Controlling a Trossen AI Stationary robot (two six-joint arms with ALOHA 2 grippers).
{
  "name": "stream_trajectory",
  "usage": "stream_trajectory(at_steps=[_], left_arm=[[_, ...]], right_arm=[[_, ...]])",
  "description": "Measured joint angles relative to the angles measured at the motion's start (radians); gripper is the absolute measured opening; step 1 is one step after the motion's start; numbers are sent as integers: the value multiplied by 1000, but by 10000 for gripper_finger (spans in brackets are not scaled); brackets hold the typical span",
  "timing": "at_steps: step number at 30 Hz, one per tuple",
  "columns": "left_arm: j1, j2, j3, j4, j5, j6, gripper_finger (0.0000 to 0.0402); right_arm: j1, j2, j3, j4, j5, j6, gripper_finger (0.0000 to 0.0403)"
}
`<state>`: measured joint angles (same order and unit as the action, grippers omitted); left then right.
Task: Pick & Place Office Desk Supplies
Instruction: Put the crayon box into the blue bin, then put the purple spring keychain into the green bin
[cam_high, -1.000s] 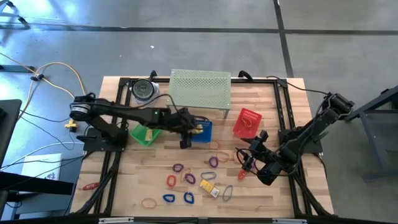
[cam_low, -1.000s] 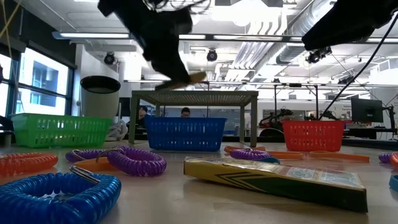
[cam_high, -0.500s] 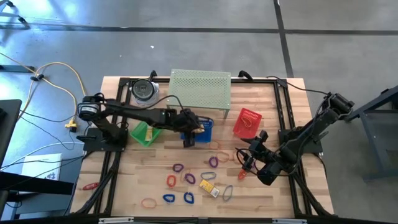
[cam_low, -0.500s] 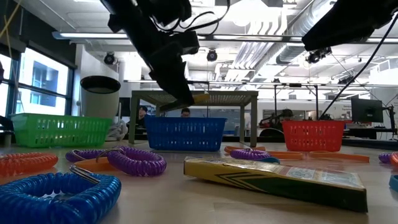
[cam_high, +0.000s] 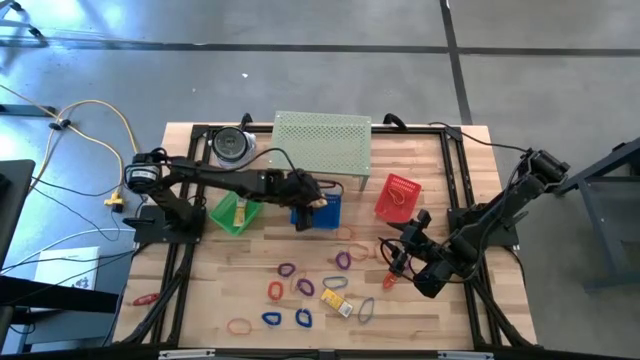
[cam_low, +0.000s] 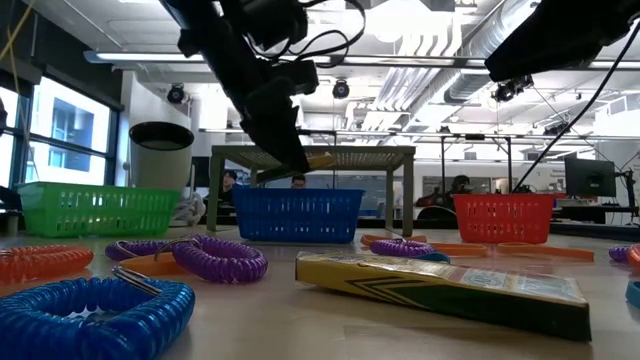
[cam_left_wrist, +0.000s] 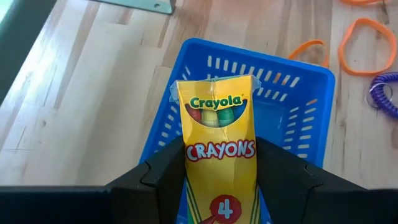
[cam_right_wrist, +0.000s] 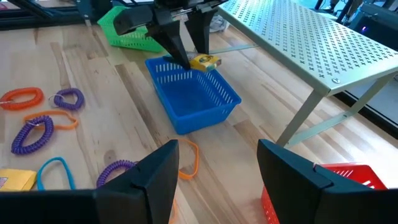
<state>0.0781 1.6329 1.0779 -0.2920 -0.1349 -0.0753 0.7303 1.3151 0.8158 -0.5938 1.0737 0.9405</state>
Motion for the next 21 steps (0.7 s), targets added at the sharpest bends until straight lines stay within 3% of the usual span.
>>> stream_trajectory(at_steps=[8, 21], left_arm=[[-5, 0, 0, 0, 9, 36, 176], [-11, -3, 0, 0, 2, 54, 229]], right_arm=[[0, 0, 0, 0, -1, 0, 207], [0, 0, 0, 0, -3, 0, 207]])
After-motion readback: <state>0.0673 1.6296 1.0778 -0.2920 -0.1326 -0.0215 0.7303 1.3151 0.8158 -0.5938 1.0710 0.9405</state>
